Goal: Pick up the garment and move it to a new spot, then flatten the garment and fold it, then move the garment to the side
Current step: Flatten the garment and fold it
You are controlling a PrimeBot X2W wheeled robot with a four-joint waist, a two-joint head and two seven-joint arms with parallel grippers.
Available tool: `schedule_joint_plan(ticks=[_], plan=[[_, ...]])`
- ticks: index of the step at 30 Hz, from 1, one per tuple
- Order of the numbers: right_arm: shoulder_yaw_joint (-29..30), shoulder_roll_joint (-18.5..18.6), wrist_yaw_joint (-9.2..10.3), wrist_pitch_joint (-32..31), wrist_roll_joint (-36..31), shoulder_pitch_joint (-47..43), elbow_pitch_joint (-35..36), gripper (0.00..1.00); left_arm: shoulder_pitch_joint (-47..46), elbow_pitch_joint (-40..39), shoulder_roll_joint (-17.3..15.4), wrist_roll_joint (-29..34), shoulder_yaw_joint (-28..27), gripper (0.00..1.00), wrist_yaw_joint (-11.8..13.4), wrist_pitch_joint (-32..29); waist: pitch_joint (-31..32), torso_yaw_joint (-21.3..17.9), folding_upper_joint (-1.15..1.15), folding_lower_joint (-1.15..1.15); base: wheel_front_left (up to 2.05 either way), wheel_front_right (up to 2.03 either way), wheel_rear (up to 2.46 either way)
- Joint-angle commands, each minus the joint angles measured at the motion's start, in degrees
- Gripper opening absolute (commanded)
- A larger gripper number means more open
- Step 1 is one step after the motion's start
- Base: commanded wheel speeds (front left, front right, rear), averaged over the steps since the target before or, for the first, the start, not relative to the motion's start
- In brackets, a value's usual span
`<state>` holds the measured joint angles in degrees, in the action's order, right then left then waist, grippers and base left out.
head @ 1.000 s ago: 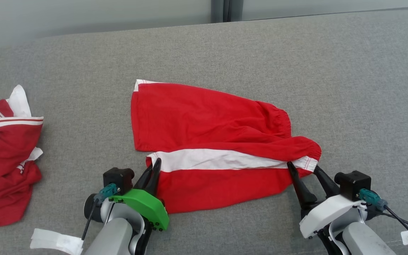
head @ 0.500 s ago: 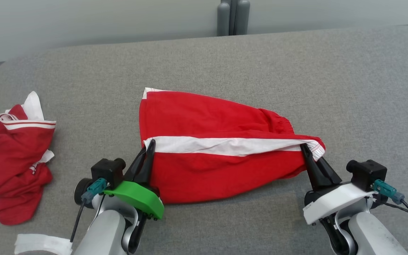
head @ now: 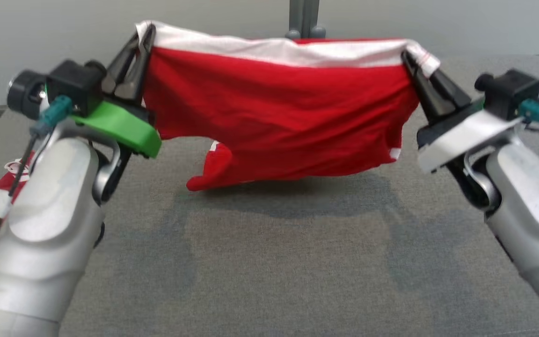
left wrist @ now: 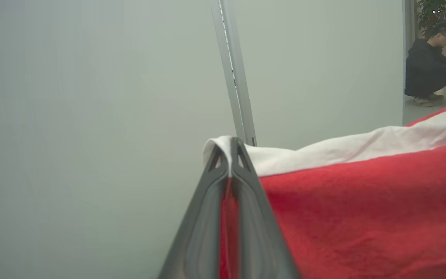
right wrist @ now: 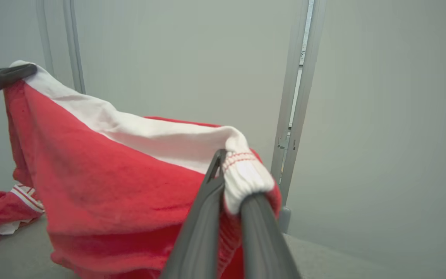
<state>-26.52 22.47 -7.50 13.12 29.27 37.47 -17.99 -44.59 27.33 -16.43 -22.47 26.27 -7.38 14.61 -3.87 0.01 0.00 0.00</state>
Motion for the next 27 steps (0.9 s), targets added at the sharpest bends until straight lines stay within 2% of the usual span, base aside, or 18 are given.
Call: schedule_joint_plan(ticks=[1,5,8,11,14,19,22,27], plan=[[-0.8,0.5,0.02,-0.68,0.91,3.95,-1.53,0.0,-3.62,1.01,-0.96,-0.57,1.12,0.0,-0.11,-0.45,-3.05,-0.26,0.0,0.0,0.0,0.0,0.0],[-3.88,0.91,0.03,-3.24,1.35,16.39,-7.57,0.0,-13.14,4.56,-2.12,-2.43,2.44,0.0,-0.11,-1.39,-8.29,-0.28,0.0,0.0,0.0,0.0,0.0],[-5.74,0.55,0.03,-3.38,0.8,24.53,-12.23,0.0,-19.56,7.63,-2.08,-1.5,4.12,0.0,-0.11,-0.94,-11.73,0.24,0.0,0.0,0.0,0.0,0.0],[-6.73,0.18,0.03,-2.06,-0.39,31.98,-16.7,0.0,-25.67,10.1,-2.08,1.17,5.06,0.0,0.13,-0.2,-14.38,0.91,0.0,0.0,0.0,0.0,0.0],[-5.69,0.0,0.04,0.16,-2.15,38.96,-20.88,0.0,-31.32,11.67,-1.74,4.09,4.86,0.0,1.73,0.47,-16.13,1.59,0.0,0.0,0.0,0.0,0.0],[-3.13,-0.29,0.04,1.84,-5.56,45.39,-24.44,0.0,-36.56,9.03,-0.86,6.63,3.17,0.0,3.01,0.56,-17.51,2.4,0.0,0.0,0.0,0.0,0.0],[-1.58,0.18,0.04,2.06,-7.87,47.46,-24.48,0.0,-36.52,5.96,-0.08,8.05,2.04,0.0,2.64,0.53,-17.86,3.12,0.0,0.0,0.0,0.0,0.0],[-1.73,1.45,0.04,2.05,-7.14,42.03,-22.81,0.0,-31.36,3.23,1.2,8.32,0.35,0.0,1.46,0.53,-19.71,3.75,0.0,0.0,0.0,0.0,0.0]])
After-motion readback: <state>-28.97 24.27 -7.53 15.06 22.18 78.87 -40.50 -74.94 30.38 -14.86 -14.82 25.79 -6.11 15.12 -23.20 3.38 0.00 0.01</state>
